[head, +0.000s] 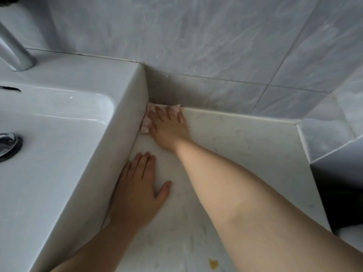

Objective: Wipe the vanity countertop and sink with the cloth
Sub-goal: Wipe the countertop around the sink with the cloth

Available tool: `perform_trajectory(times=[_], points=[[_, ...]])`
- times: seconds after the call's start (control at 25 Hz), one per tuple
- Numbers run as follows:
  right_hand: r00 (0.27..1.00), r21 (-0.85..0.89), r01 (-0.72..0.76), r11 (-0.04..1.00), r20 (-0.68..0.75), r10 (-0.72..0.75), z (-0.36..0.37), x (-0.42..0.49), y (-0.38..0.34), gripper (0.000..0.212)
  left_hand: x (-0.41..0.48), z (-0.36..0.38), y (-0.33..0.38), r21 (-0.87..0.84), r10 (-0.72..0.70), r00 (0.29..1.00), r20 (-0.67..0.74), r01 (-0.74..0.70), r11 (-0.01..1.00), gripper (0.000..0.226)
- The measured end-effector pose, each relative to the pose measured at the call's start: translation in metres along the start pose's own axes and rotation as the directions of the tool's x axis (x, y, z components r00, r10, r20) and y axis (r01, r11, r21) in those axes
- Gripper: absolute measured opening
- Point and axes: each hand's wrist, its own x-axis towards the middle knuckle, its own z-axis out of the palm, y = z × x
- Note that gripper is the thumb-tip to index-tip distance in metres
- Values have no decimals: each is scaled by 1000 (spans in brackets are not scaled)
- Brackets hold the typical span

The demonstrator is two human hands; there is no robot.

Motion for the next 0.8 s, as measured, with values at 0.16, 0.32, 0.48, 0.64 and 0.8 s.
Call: perform_trajectory(times=[0.16,0.32,0.48,0.64,0.8], points=[[969,12,-244,970,-32,244,-20,-52,98,52,0,-1,0,29,2,1000,5,-3,1000,73],[816,21,-569,822,-108,567,-45,-141,198,53,-1,-2,1,39,-1,1000,10,0,999,74],[707,58,-684,728,-192,680,-35,-138,165,52,1,1,0,42,20,1000,-8,-20,999,74],[972,4,-219,976,-82,218,-4,-78,44,55,0,2,-2,58,35,999,-5,-35,998,74],[1000,-54,1,999,0,-1,-9,-60,33,55,1,1,-3,79,20,1000,17,-21,997,85]])
